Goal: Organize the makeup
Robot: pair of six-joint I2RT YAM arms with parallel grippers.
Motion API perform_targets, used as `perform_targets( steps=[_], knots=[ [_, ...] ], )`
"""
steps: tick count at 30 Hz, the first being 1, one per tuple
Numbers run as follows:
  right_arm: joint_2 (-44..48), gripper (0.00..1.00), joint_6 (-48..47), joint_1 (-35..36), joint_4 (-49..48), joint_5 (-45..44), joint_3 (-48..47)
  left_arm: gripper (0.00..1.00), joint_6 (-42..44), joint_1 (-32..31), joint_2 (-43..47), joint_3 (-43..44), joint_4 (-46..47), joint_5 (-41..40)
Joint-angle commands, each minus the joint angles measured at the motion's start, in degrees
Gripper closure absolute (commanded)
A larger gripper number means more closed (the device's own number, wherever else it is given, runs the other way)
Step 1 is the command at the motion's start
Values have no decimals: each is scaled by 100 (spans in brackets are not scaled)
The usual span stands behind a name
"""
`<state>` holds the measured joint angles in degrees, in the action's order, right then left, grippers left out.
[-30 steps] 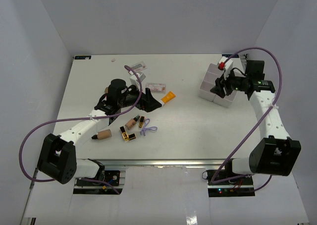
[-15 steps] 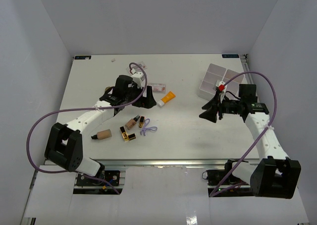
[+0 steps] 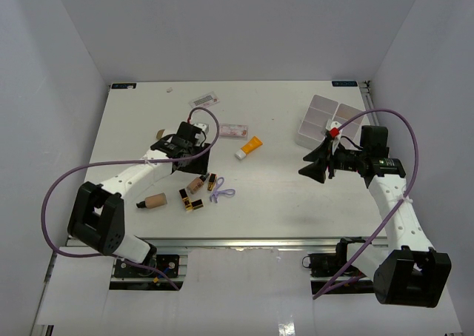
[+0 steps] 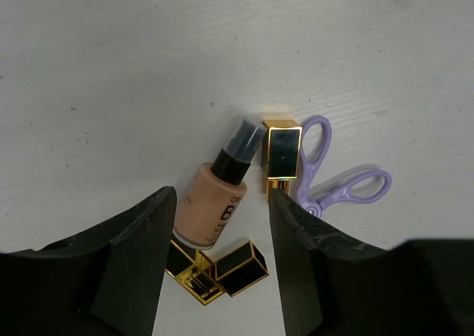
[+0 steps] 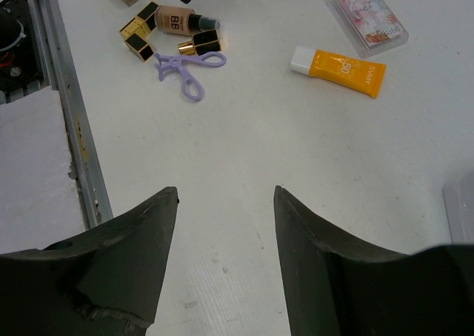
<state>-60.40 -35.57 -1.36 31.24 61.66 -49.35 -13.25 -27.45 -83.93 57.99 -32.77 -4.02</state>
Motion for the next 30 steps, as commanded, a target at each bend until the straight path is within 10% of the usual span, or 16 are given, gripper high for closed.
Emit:
perform_targets(
  steps=[1, 30],
  knots=[
    [107, 39, 74, -23, -156, 124, 22, 37, -155, -179, -160, 245, -569, -314],
    [105, 37, 85, -62, -156, 186, 66, 47, -116, -498, -1288, 508, -868, -1334]
  ],
)
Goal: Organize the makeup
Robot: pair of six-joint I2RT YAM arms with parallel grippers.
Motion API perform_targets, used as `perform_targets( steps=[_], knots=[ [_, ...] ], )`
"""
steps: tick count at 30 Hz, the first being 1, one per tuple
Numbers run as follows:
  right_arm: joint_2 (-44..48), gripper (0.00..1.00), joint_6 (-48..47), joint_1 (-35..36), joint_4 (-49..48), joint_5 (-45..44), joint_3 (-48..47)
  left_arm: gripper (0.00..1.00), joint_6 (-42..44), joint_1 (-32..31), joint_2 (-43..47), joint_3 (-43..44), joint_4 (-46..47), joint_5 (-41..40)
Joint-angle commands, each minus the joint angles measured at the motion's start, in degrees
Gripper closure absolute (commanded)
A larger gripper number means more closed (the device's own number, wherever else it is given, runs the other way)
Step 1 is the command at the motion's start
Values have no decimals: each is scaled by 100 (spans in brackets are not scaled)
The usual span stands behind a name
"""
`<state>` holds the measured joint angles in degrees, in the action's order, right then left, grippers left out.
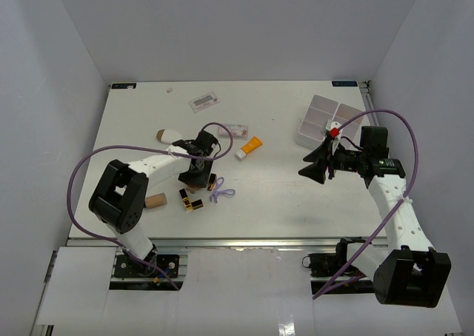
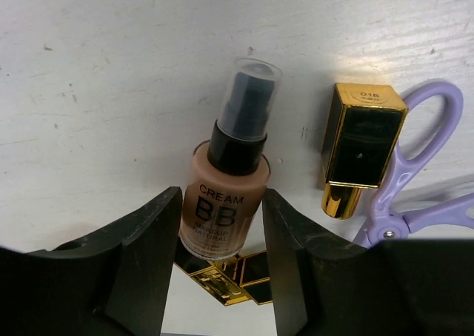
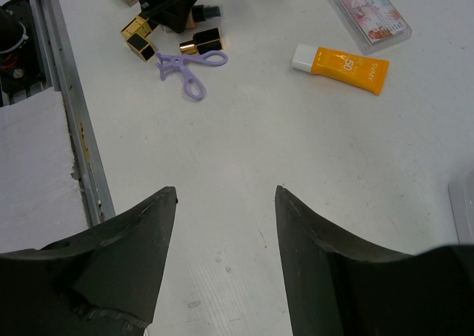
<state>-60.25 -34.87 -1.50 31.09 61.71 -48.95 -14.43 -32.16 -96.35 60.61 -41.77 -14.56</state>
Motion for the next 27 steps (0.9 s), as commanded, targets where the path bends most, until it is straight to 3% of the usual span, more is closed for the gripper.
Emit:
perform_targets(
  steps=[1, 5, 9, 13, 21, 27],
  knots=[
    [92, 37, 16, -52, -140, 186, 26, 49, 0, -27, -73, 262, 37, -313],
    [101, 37, 24, -70, -147, 202, 34, 58, 1, -27, -130, 312, 46, -399],
    [119, 37, 24, -88, -147, 237, 35, 60, 1, -27, -121, 328, 55, -408],
    [110, 36, 33, -114, -139, 263, 43, 51, -8, -18, -139, 294, 81, -408],
    [120, 36, 42, -150, -147, 292, 45, 49, -25, -18, -235, 267, 134, -408],
    [110, 36, 42, -175, -147, 306, 60, 42, -33, -18, -236, 250, 142, -408]
  ],
)
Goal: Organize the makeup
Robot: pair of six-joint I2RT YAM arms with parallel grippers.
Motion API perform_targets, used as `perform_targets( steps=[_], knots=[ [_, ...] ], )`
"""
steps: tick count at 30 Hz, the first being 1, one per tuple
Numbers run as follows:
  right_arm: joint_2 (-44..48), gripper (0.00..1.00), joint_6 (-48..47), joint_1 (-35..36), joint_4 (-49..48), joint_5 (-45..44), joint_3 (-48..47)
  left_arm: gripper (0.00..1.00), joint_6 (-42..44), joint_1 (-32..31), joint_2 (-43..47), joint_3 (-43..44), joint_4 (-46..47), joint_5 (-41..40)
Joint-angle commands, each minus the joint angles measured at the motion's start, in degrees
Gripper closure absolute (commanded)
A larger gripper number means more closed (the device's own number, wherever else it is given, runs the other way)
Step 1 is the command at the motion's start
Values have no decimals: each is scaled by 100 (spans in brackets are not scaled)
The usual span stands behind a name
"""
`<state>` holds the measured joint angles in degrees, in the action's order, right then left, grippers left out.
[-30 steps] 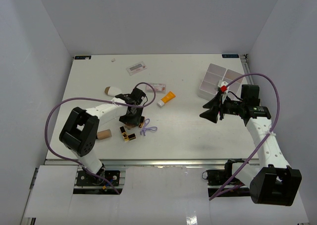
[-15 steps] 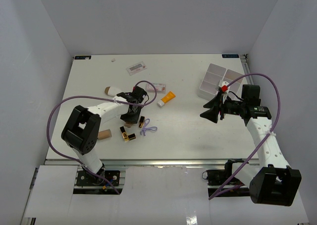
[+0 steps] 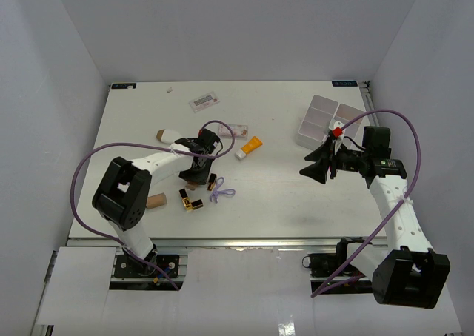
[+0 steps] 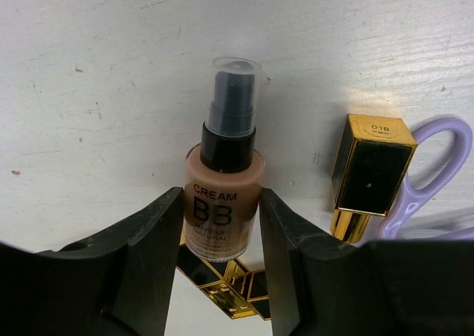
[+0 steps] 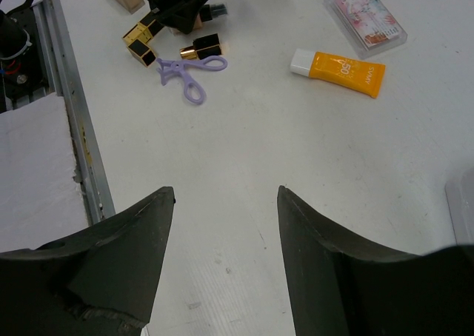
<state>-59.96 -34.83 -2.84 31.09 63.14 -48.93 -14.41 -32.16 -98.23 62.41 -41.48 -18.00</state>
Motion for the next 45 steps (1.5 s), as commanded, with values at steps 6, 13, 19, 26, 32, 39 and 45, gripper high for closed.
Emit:
perform_targets(
  steps=[6, 13, 19, 26, 32, 39, 45],
  knots=[
    [90, 35, 38, -58, -147, 167, 59, 41, -35, -18, -47, 57, 130, -56],
    [81, 35, 38, -76, -142, 175, 62, 46, -35, -18, -38, 29, 160, -55],
    [93, 35, 49, -96, -147, 192, 67, 55, -47, -18, 44, 46, 166, -151],
    [79, 34, 73, -129, -147, 243, 76, 77, -51, -18, 513, 210, 178, -330],
    [27, 33, 100, -137, -153, 240, 57, 90, 48, -24, 1238, 346, 552, 306],
    [-323, 34, 575, -137, -329, 437, -78, 97, -191, -30, 2037, -168, 1938, 2675],
    [-930, 30, 1245, -133, -364, 1193, -518, 100, -853, -214, 2131, -644, 3752, 4477]
  ],
)
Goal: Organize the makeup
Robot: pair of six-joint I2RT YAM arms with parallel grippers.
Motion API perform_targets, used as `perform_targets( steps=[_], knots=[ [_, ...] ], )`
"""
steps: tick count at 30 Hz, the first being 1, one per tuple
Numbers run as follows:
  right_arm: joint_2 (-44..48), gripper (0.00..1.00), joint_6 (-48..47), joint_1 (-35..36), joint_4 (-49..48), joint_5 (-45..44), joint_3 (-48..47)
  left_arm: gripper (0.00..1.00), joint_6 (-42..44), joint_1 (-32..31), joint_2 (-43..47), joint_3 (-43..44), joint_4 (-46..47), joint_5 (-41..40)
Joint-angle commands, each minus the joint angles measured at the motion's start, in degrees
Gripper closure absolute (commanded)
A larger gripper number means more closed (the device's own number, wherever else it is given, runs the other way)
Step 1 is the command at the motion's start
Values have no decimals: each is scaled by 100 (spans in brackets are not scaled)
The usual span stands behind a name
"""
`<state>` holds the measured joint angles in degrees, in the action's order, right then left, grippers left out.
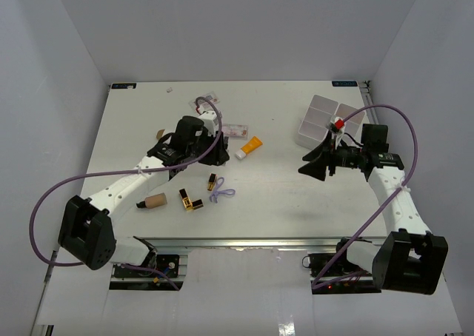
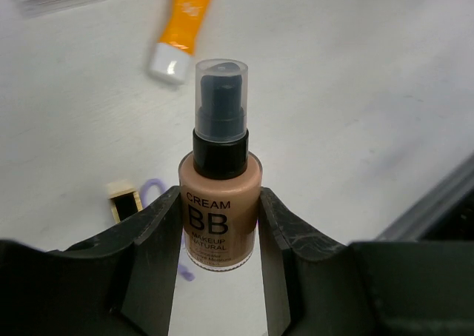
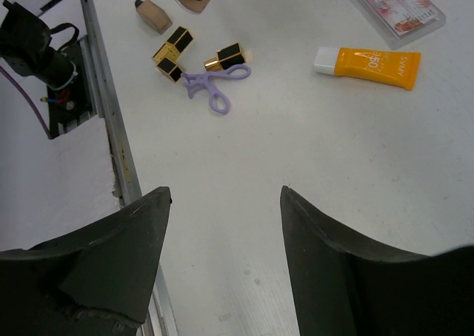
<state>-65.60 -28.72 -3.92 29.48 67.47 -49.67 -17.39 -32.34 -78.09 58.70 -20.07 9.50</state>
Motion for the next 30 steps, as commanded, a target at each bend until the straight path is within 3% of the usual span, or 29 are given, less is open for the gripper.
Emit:
perform_targets(
  steps=[1, 8, 12, 15, 30],
  knots=[
    [-463, 29, 753, -21, -214, 905, -536, 100, -685, -299, 62, -329, 1863, 1868],
    [-926, 23, 1381, 253, -318, 990, -945, 100, -799, -985, -607, -34, 3109, 2194],
    [-846, 2, 1806, 384, -739, 692, -936, 100, -810, -1208, -1062, 382, 3264, 2240],
    [-770, 10, 2182, 384, -1138, 432, -821, 100, -802, -1314, -1267, 568, 3307, 2276],
    [-1104, 7, 3448, 649, -2120, 471, -647, 100, -889, -1504, -1480, 757, 3660, 2338]
  ],
)
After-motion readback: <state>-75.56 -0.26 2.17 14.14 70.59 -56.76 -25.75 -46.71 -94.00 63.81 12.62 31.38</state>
